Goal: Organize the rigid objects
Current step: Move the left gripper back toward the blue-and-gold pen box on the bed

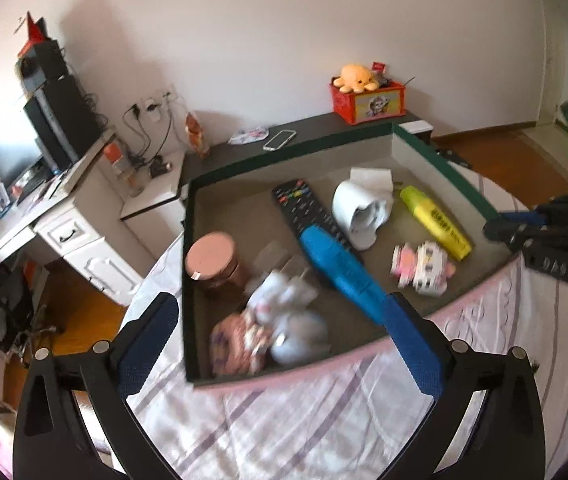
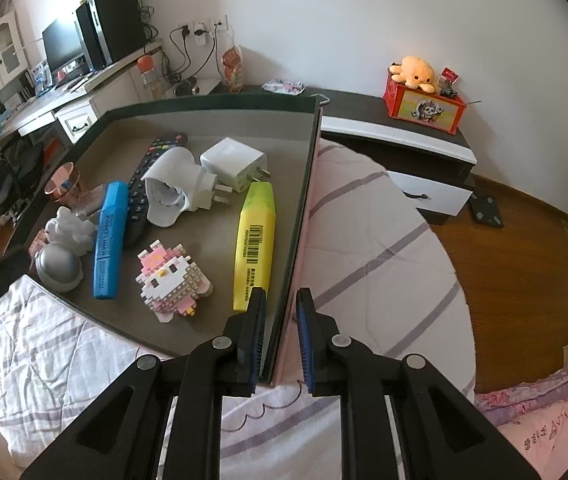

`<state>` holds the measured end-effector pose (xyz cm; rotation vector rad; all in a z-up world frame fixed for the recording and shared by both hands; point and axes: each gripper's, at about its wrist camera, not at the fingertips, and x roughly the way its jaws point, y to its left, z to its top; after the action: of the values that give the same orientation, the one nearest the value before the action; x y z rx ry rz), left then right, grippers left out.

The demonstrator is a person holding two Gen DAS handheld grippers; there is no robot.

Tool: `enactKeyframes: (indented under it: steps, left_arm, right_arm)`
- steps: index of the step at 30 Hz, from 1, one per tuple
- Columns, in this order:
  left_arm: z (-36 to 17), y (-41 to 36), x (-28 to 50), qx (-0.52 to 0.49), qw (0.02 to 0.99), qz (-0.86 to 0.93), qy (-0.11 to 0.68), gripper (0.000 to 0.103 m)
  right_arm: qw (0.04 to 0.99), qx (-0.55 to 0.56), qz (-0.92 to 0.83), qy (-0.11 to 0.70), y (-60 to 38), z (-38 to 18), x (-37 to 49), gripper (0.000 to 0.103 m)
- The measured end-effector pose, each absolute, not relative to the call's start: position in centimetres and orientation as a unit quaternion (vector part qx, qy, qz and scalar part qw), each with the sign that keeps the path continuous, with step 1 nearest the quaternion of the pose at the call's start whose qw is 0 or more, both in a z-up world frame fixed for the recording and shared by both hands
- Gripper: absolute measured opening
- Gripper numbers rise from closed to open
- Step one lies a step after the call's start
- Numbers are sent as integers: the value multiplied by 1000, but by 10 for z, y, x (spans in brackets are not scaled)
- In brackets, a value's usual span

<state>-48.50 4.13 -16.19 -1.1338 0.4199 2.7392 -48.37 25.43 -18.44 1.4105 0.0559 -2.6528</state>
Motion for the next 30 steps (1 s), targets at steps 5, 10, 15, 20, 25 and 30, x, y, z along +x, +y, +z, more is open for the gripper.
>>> enactKeyframes:
  steps: [5,10,15,20,25,30]
  left_arm:
    - [-162,23,-454,-374,69,918,115,103]
    - [-165,14,-417,-372,76,918,112,103]
    - [-169,15,-374,-361,90,920,121,103]
    - [-182,16,-343,-375,112,914,108,103]
    - [-195,22,-317,-385,136,908,96,103]
    - [-202,42,-303,-406,163,898,44,103]
  right_arm:
    - [65,449,-891,16,256,-171,-466,16]
    - [54,429,-902,11,262,-158,-439,35]
    - [52,415,-908,22,262,-150,-402,45]
    - [46,401,-914,27,264,-150,-359,65]
    - [48,411,-910,27,266,-163,-328,66]
    - [46,415,-908,24,266,-172,-319,66]
